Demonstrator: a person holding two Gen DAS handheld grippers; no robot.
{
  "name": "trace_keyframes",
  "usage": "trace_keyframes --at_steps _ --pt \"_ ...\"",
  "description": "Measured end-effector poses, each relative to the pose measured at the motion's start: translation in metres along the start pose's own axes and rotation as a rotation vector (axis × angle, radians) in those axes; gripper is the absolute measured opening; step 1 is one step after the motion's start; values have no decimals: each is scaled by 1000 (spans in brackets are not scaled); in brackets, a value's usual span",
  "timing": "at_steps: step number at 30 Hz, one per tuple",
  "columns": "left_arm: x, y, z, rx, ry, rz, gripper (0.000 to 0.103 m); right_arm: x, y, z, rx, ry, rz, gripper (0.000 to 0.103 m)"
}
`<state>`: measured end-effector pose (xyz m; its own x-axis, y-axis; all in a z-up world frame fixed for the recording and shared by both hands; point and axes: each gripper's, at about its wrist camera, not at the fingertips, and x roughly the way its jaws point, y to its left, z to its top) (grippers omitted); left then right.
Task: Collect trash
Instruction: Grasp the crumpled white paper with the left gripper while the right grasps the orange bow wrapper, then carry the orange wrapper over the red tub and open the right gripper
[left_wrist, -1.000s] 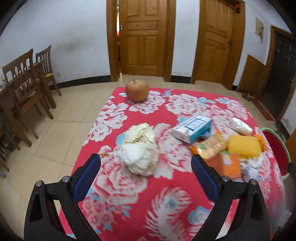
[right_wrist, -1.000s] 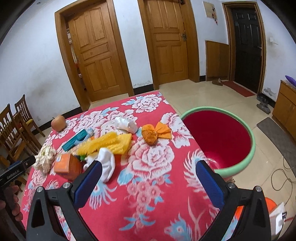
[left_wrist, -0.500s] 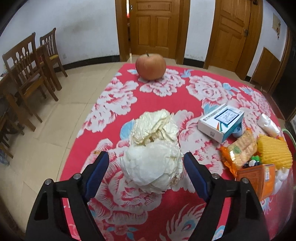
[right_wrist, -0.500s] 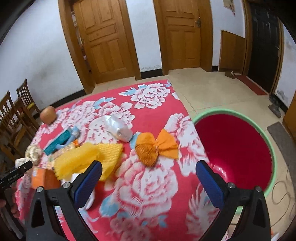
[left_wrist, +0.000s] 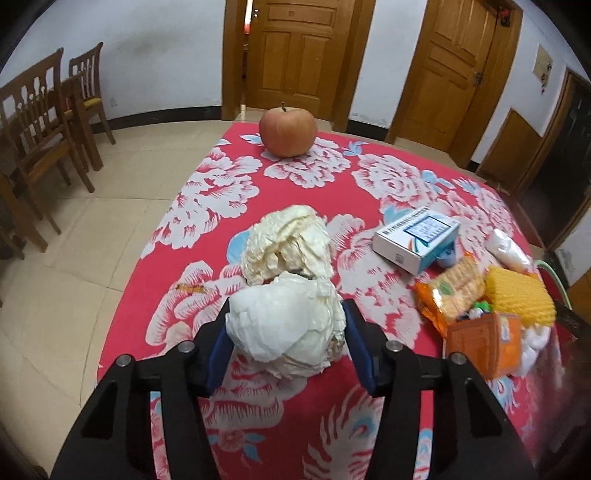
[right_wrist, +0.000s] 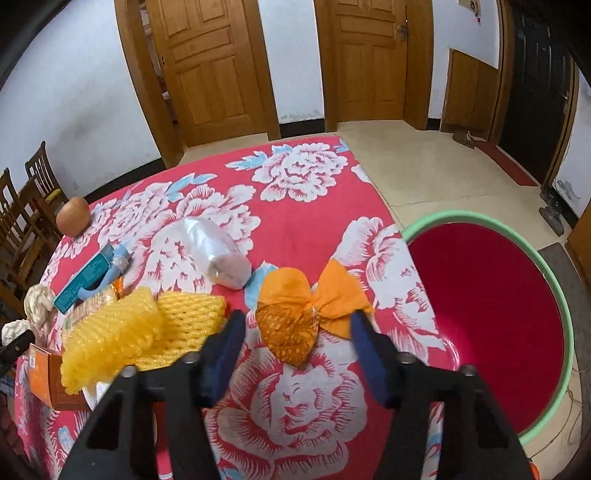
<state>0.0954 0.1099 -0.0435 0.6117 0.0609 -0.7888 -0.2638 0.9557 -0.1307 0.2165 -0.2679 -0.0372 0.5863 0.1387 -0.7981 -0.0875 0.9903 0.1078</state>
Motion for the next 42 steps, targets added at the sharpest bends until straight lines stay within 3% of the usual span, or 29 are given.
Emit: trace_keyframes --at_steps 3,8,14,18,22,23,25,27,35,42 --pt "-7 3 -5 13 -5 -28 57 2 2 -3 2 10 3 38" --pt "-15 8 -13 19 -10 -94 57 -7 8 -9 -13 -12 -31 29" --pt "-17 12 -19 38 -1 -170 65 -42 15 -21 2 -66 -85 27" --pt "-14 14 -24 43 46 -239 66 -65 21 -32 29 -102 -124 27" --pt "-10 13 -31 53 84 -252 66 -80 25 -44 70 -120 -131 27" --pt "-9 13 -33 54 91 -254 65 -81 26 -46 75 -121 -130 27" --pt "-10 13 -37 58 85 -249 53 -85 28 -52 82 -122 -130 27" --pt "-13 14 -40 52 80 -258 48 -87 28 -56 85 -120 -123 27" --pt "-35 8 -43 37 38 -266 45 -104 22 -65 90 -152 -80 27" --pt "-59 -22 -40 66 9 -281 45 -120 6 -68 112 -199 -32 27"
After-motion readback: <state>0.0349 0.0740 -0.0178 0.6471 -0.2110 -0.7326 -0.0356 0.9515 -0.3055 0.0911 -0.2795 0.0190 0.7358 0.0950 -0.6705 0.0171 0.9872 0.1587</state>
